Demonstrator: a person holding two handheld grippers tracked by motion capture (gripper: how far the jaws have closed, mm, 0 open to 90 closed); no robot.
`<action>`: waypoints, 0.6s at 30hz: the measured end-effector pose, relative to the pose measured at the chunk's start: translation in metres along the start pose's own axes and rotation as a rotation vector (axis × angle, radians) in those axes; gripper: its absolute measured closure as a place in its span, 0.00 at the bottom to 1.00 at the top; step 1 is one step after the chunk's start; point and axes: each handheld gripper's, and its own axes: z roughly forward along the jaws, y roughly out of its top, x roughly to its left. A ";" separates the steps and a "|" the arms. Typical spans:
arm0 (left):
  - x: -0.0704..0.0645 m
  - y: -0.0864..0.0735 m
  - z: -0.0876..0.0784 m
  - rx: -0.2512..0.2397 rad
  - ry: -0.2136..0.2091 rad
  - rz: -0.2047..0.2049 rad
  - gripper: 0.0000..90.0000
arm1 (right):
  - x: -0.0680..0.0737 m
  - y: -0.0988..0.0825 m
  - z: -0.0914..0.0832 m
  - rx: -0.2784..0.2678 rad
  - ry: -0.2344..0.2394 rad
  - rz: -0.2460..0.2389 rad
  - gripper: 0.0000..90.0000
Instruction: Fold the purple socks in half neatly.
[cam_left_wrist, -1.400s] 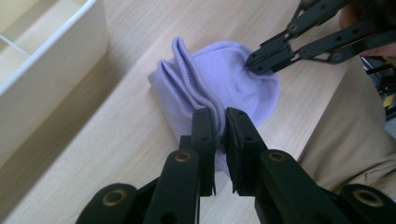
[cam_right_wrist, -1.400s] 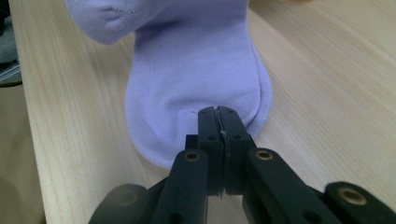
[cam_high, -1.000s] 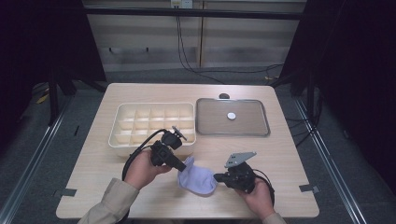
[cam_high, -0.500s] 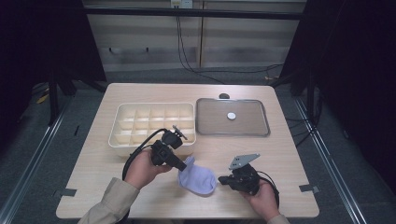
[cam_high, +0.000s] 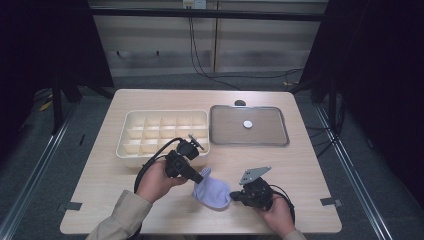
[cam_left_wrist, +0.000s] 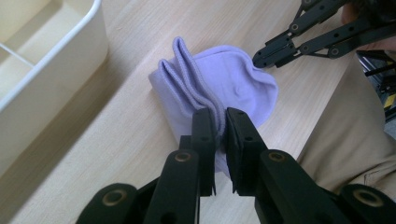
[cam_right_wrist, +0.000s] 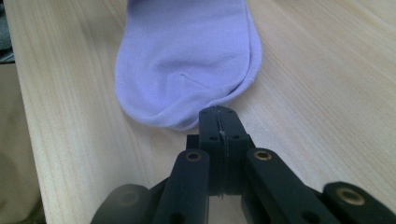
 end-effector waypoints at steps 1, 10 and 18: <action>-0.001 0.001 0.000 0.002 -0.001 0.003 0.92 | 0.000 0.000 0.000 0.000 0.000 0.000 0.99; -0.004 0.003 0.001 0.002 -0.006 0.008 0.92 | 0.001 0.001 0.002 -0.004 -0.001 -0.001 0.99; -0.009 0.006 0.001 0.009 -0.015 0.026 0.92 | 0.002 0.002 0.003 -0.010 0.002 -0.007 0.99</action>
